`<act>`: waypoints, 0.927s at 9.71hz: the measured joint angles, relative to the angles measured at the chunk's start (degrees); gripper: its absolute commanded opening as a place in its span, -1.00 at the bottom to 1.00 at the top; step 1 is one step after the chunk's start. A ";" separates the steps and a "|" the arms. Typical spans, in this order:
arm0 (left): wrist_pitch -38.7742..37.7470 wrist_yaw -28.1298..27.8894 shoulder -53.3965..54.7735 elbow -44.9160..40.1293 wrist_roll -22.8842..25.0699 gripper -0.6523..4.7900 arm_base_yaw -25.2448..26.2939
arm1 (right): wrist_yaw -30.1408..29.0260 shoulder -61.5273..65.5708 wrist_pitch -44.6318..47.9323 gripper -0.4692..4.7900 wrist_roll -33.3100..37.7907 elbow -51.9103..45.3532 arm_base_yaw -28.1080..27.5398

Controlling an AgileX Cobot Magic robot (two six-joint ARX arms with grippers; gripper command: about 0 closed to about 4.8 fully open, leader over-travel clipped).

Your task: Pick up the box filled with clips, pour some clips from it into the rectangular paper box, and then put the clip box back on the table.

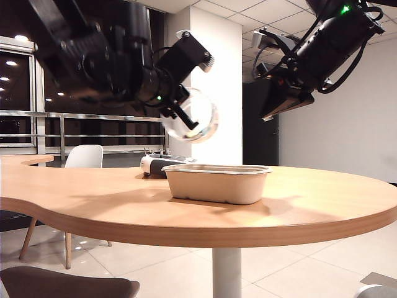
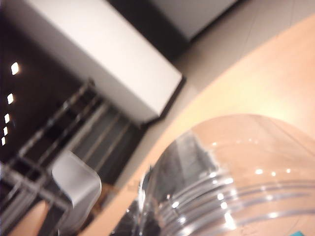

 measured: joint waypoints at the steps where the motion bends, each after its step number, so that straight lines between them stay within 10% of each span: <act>1: -5.66 -1.36 -1.99 0.50 -3.56 -0.78 0.63 | -1.44 -0.02 -0.02 -0.82 1.36 0.00 -0.02; 2: -8.15 -1.64 -3.02 0.66 -5.20 -0.78 0.76 | -2.23 -0.11 -0.17 -0.82 1.88 0.00 -0.02; 4: -41.09 -2.49 -7.89 13.11 -20.39 -0.78 5.77 | -2.60 -1.97 -0.42 -0.82 2.99 0.07 -0.02; 5: -69.75 2.23 -7.82 22.49 -37.07 -0.78 13.46 | -3.43 -3.74 -0.79 -0.82 5.05 0.42 -0.02; 8: -76.56 4.50 -5.11 22.58 -42.34 -0.78 15.65 | -4.39 -3.76 -0.79 -0.82 5.07 0.42 0.00; 9: -77.05 5.01 -4.15 22.58 -42.36 -0.12 15.61 | -4.55 -3.74 -0.79 -0.82 5.07 0.42 0.00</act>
